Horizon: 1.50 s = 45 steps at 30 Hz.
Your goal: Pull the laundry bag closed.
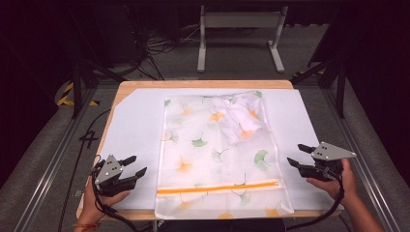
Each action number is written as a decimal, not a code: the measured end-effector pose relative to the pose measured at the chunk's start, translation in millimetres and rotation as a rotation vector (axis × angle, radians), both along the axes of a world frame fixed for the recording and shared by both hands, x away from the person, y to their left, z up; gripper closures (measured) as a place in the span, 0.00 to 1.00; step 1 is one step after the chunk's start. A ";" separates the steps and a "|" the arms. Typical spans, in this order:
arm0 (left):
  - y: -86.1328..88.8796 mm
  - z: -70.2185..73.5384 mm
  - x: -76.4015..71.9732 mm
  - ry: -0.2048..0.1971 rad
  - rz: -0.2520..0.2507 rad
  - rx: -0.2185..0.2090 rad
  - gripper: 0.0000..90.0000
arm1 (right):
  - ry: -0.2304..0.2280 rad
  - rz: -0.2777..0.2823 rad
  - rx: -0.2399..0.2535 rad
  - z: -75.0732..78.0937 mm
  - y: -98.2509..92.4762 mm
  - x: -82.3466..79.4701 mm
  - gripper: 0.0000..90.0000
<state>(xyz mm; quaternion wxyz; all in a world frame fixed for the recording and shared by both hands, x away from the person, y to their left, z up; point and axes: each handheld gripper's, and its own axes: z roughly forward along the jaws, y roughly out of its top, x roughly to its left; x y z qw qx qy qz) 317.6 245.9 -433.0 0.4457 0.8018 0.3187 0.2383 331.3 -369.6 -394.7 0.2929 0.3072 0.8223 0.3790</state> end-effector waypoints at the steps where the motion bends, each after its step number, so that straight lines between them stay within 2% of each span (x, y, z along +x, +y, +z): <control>1: 3.8 -1.8 1.3 0.004 0.012 -0.004 0.41 | -0.010 -0.022 0.003 -2.4 -3.7 0.0 0.37; 4: 13.1 -7.6 3.5 0.029 0.056 0.004 0.29 | 0.001 -0.070 0.038 -9.5 -14.0 1.9 0.31; 6: 15.9 -9.1 3.7 0.033 0.065 0.006 0.23 | 0.009 -0.098 0.058 -14.9 -19.8 3.1 0.27; 7: 21.1 -12.0 3.3 0.044 0.086 -0.012 0.23 | 0.009 -0.098 0.058 -14.9 -19.8 3.1 0.27; 8: 26.0 -14.4 2.9 0.057 0.107 -0.037 0.19 | 0.023 -0.138 0.060 -21.6 -25.8 4.0 0.24; 9: 31.7 -16.6 1.2 0.067 0.131 -0.058 0.17 | 0.026 -0.143 0.063 -23.2 -27.5 3.8 0.24; 10: 33.8 -17.4 0.8 0.066 0.137 -0.076 0.16 | 0.028 -0.148 0.070 -24.9 -29.6 3.2 0.23; 11: 33.8 -17.4 0.8 0.066 0.137 -0.076 0.15 | 0.028 -0.148 0.070 -24.9 -29.6 3.2 0.23; 12: 37.4 -18.1 -1.4 0.075 0.148 -0.093 0.14 | 0.027 -0.166 0.105 -28.0 -33.5 2.1 0.21; 15: 36.6 -18.3 -3.3 0.079 0.145 -0.091 0.11 | 0.032 -0.193 0.118 -31.6 -39.0 3.5 0.18; 18: 30.4 -18.9 -6.4 0.080 0.137 -0.088 0.09 | 0.034 -0.213 0.157 -32.5 -44.2 4.3 0.17; 20: 29.5 -18.9 -5.7 0.078 0.134 -0.085 0.09 | 0.035 -0.217 0.166 -33.2 -44.9 4.4 0.17; 27: 26.7 -23.1 -7.7 0.101 0.133 -0.062 0.08 | 0.028 -0.214 0.148 -34.8 -39.1 3.1 0.15; 33: 25.9 -20.9 -8.8 0.094 0.134 -0.084 0.08 | 0.015 -0.215 0.113 -34.9 -34.4 2.5 0.15; 45: 23.5 -20.7 -7.5 0.097 0.141 -0.078 0.09 | 0.018 -0.205 0.095 -37.3 -31.3 0.9 0.16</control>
